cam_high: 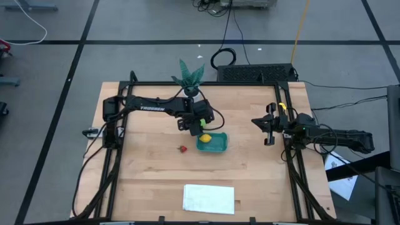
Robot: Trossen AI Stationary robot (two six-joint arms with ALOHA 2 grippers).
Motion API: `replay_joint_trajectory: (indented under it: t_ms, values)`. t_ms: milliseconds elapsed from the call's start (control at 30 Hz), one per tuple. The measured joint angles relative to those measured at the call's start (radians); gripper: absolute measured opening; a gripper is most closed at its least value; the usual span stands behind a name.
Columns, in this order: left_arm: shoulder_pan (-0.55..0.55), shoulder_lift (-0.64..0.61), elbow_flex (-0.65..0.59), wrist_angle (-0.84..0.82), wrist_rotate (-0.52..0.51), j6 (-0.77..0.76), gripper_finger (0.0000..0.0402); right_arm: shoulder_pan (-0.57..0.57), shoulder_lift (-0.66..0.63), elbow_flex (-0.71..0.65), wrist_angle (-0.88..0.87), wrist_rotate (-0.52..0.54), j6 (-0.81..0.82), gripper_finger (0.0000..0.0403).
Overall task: Pick and placing Produce into tupperware
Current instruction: Put the cabbage into the green bin
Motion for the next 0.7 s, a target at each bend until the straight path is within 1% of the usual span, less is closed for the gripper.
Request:
replay_joint_trajectory:
  t_ms: [367,500,567,700]
  values:
    - [0.051,0.001,-0.002,0.001,0.028,-0.024,0.0349,0.000,0.000,0.000,0.000,0.000,-0.003,0.0000]
    - [0.060,0.003,-0.029,0.011,0.048,-0.004,0.0349,0.000,0.000,0.000,0.000,0.000,-0.011,0.0000]
    - [0.061,0.003,-0.054,0.030,0.045,0.026,0.0349,0.000,0.000,0.000,0.000,0.000,-0.017,0.0000]
    - [0.058,0.005,-0.089,0.085,0.004,0.058,0.0349,0.000,0.000,0.000,0.003,0.000,-0.023,0.0000]
